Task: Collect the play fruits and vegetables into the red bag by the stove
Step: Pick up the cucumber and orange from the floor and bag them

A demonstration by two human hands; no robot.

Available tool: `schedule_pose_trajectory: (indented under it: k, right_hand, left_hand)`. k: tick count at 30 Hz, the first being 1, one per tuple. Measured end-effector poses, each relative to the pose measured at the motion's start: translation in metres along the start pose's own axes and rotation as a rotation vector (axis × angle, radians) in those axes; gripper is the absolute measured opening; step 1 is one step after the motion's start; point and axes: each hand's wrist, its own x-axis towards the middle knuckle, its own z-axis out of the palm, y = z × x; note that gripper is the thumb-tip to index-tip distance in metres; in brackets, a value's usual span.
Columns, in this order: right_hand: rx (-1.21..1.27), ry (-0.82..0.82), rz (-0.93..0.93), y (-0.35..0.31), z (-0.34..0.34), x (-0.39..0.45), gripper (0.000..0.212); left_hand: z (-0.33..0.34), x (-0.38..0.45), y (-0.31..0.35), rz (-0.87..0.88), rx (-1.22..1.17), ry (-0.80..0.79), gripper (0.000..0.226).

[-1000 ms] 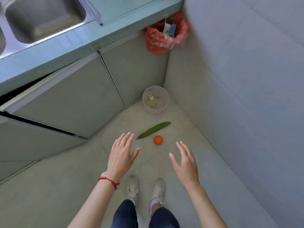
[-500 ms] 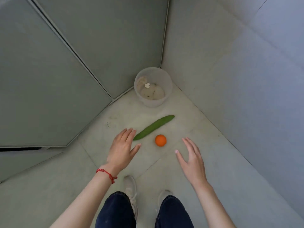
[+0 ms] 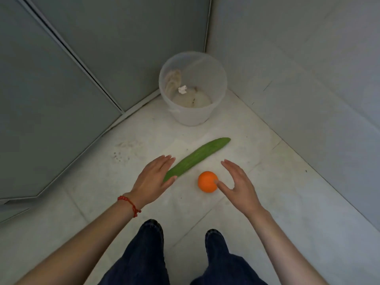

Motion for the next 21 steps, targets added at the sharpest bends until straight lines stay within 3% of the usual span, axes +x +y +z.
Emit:
schedule_pose_trajectory:
  k: [10,14,21]
  right_hand:
    - [0.018,-0.056,0.040,0.077,0.070,0.030,0.071]
    - [0.076,-0.070,0.062,0.091,0.089,0.037,0.076]
    - [0.132,-0.094,0.070,0.098,0.110,0.041,0.080]
  left_hand:
    - [0.096,0.059,-0.037,-0.041,-0.196,0.002,0.057]
    - [0.125,0.075,-0.041,-0.112,-0.287,-0.044,0.060]
    - [0.143,0.089,-0.046,-0.225,-0.399,0.019,0.059]
